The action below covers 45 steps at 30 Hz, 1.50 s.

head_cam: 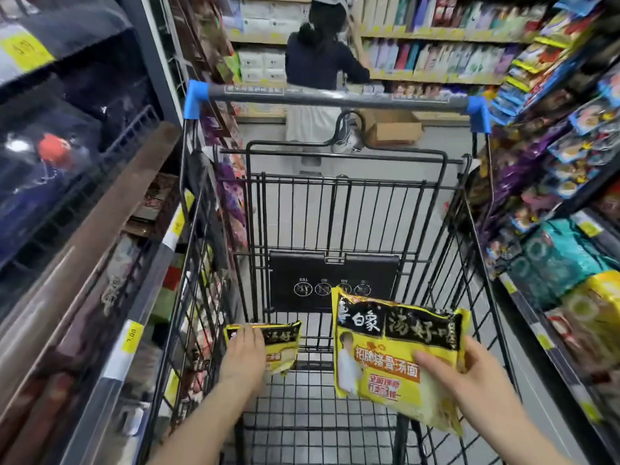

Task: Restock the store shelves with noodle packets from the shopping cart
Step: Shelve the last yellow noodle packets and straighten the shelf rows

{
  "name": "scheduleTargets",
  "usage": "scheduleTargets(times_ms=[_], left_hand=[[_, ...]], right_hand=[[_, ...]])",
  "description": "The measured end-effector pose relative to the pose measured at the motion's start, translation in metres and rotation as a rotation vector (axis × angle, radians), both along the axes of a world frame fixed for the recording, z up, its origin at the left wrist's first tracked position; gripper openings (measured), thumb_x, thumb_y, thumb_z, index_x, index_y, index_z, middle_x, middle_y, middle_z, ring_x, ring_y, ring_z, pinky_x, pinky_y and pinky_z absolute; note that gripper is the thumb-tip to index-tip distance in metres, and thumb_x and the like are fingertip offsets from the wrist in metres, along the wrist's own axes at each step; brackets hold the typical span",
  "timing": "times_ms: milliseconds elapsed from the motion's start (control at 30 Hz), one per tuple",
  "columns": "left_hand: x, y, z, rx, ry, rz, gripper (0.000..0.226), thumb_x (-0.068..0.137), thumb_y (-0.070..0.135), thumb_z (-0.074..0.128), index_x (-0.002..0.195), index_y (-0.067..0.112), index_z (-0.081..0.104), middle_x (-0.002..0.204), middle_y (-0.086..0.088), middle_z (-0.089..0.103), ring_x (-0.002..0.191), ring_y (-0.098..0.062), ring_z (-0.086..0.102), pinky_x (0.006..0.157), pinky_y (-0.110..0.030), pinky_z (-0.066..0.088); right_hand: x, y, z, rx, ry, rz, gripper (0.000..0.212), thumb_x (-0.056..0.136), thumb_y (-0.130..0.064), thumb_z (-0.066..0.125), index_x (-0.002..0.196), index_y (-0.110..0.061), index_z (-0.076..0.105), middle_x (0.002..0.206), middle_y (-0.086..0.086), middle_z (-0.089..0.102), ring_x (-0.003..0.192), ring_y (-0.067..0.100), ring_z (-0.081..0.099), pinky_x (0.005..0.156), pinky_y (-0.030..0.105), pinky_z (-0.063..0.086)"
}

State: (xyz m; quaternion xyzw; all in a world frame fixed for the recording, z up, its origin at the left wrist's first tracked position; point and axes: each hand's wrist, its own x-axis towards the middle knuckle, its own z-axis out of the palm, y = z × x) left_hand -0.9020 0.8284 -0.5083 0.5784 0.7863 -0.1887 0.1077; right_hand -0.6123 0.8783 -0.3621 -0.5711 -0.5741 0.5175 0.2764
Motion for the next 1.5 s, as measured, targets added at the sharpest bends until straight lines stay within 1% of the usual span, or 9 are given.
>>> scheduleTargets(times_ms=[133, 367, 567, 767, 900, 1100, 1267, 1367, 1500], left_hand=[[-0.02, 0.015, -0.029, 0.034, 0.101, 0.034, 0.076, 0.087, 0.027, 0.057, 0.144, -0.002, 0.016, 0.148, -0.018, 0.026, 0.137, -0.03, 0.024, 0.116, -0.037, 0.018], [-0.037, 0.028, -0.058, 0.046, 0.25, -0.02, 0.054, 0.091, 0.021, 0.045, 0.138, 0.001, 0.03, 0.131, -0.011, 0.047, 0.121, -0.027, 0.043, 0.106, -0.037, 0.027], [-0.036, 0.025, -0.055, 0.012, 0.236, -0.059, 0.033, 0.091, 0.016, 0.047, 0.124, 0.013, 0.047, 0.123, -0.005, 0.053, 0.116, -0.022, 0.048, 0.1, -0.032, 0.034], [-0.025, 0.019, -0.034, 0.06, 0.074, 0.062, 0.039, 0.078, 0.045, 0.061, 0.112, 0.025, 0.058, 0.117, 0.002, 0.054, 0.113, -0.018, 0.048, 0.096, -0.032, 0.037], [-0.007, 0.017, -0.012, 0.07, -0.093, 0.195, 0.023, 0.08, 0.022, 0.056, 0.102, 0.025, 0.06, 0.106, 0.004, 0.06, 0.106, -0.018, 0.054, 0.093, -0.036, 0.039], [0.01, 0.004, 0.027, 0.196, -0.483, 0.459, 0.028, 0.07, 0.017, 0.07, 0.097, 0.021, 0.062, 0.077, 0.007, 0.061, 0.068, -0.011, 0.061, 0.063, -0.029, 0.053], [0.022, -0.009, 0.078, 0.333, -0.685, 0.437, 0.02, 0.076, 0.005, 0.068, 0.076, 0.021, 0.056, 0.061, 0.007, 0.055, 0.048, -0.002, 0.051, 0.04, -0.011, 0.034], [0.024, -0.017, 0.119, 0.365, -0.785, 0.393, 0.02, 0.078, 0.002, 0.068, 0.092, 0.014, 0.064, 0.068, 0.006, 0.059, 0.051, 0.001, 0.056, 0.047, -0.011, 0.044], [0.024, -0.026, 0.189, 0.489, -0.922, 0.393, 0.023, 0.069, 0.007, 0.08, 0.085, 0.02, 0.069, 0.066, 0.014, 0.065, 0.063, 0.001, 0.057, 0.07, -0.021, 0.052]], right_hand=[[0.009, 0.001, -0.007, -0.011, 0.04, -0.048, 0.018, 0.076, -0.004, 0.072, 0.087, -0.016, 0.063, 0.063, -0.012, 0.072, 0.053, -0.004, 0.064, 0.042, 0.006, 0.042], [0.015, 0.0, -0.02, 0.001, 0.038, -0.072, 0.022, 0.069, -0.015, 0.077, 0.088, -0.019, 0.067, 0.071, -0.017, 0.073, 0.06, 0.001, 0.067, 0.054, 0.019, 0.05], [0.014, -0.001, -0.025, -0.015, 0.065, -0.082, 0.022, 0.069, -0.013, 0.076, 0.087, -0.017, 0.065, 0.073, -0.018, 0.072, 0.061, 0.0, 0.068, 0.047, 0.011, 0.048], [0.013, -0.001, -0.017, -0.026, 0.103, -0.085, 0.018, 0.073, -0.006, 0.074, 0.087, -0.015, 0.065, 0.072, -0.015, 0.073, 0.058, 0.002, 0.068, 0.045, 0.009, 0.046], [0.012, -0.003, -0.007, -0.004, 0.126, -0.092, 0.019, 0.071, -0.005, 0.075, 0.083, -0.016, 0.066, 0.073, -0.013, 0.074, 0.056, 0.001, 0.067, 0.045, 0.009, 0.045], [0.019, -0.006, 0.016, -0.001, 0.135, -0.1, 0.02, 0.072, -0.003, 0.075, 0.085, -0.015, 0.065, 0.068, -0.014, 0.074, 0.057, 0.003, 0.068, 0.044, 0.01, 0.047], [0.029, -0.01, 0.049, 0.019, 0.148, -0.112, 0.02, 0.071, -0.003, 0.076, 0.083, -0.015, 0.065, 0.067, -0.012, 0.074, 0.055, 0.003, 0.067, 0.044, 0.01, 0.047], [0.037, -0.011, 0.074, 0.025, 0.166, -0.116, 0.02, 0.072, -0.001, 0.075, 0.083, -0.015, 0.065, 0.068, -0.008, 0.074, 0.055, 0.005, 0.068, 0.045, 0.011, 0.048], [0.05, -0.015, 0.11, 0.034, 0.184, -0.104, 0.02, 0.074, 0.0, 0.074, 0.086, -0.013, 0.065, 0.065, -0.011, 0.073, 0.054, 0.004, 0.068, 0.045, 0.01, 0.047]])
